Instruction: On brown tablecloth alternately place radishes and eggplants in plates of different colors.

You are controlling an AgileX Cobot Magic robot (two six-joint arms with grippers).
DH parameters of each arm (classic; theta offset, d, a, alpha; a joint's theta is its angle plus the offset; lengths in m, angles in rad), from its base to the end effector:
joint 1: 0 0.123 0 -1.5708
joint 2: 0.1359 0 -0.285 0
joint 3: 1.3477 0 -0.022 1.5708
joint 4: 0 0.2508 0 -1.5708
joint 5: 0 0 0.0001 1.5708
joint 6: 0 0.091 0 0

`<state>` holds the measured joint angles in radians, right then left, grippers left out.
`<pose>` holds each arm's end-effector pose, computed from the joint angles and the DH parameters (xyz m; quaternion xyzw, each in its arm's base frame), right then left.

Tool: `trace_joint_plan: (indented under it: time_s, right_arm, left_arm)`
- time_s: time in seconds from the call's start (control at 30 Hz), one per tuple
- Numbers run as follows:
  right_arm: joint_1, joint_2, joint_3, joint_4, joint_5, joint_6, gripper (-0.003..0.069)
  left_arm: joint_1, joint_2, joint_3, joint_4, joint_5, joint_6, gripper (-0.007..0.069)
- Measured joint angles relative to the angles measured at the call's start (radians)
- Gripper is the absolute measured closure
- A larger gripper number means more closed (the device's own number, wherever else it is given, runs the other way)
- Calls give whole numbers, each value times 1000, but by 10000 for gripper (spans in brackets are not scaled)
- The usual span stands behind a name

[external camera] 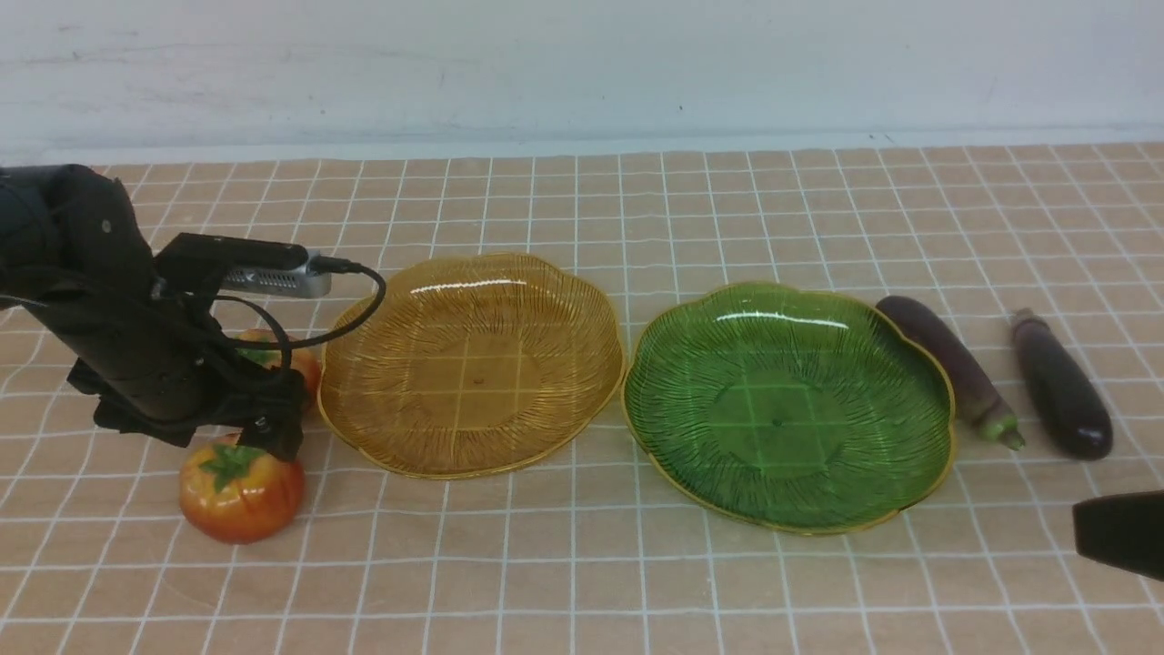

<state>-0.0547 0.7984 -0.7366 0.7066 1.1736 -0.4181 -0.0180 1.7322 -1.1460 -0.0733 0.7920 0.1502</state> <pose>0.1203 0.0480 0.3176 -0.1029 0.9138 0.2845 0.2709 0.3392 -0.0109 0.2075 0.0614 0.9879 -0.0201 0.1410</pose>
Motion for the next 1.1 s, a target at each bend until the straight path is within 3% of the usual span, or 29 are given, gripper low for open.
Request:
trace_joint_plan:
  time_s: [0.37, 0.6, 0.87, 0.93, 1.0, 1.03, 1.07, 1.1]
  right_arm:
    - [0, 0, 0, 0, -1, 0, 676]
    - [0, 0, 0, 1, 0, 0, 676]
    - [0, 0, 0, 1, 6, 0, 676]
    - [0, 0, 0, 1, 9, 0, 676]
    - [0, 0, 0, 1, 9, 0, 676]
    - [0, 0, 0, 1, 9, 0, 676]
    - [0, 0, 0, 1, 9, -1, 676]
    - [0, 0, 0, 1, 9, -2, 676]
  left_arm:
    - [0, 29, -8, 0, -10, 0, -53]
    - [0, 30, -10, -4, 10, 0, 27]
    - [0, 30, -13, -4, 45, 0, 239]
    - [0, 23, -31, -20, 56, -8, 375]
    - [-1, 15, -46, -25, 93, -14, 453]
    - [-1, 14, -49, -28, 93, -16, 453]
    - [-1, 5, -73, -34, 133, -21, 545]
    - [-1, -3, -90, -36, 173, -27, 585]
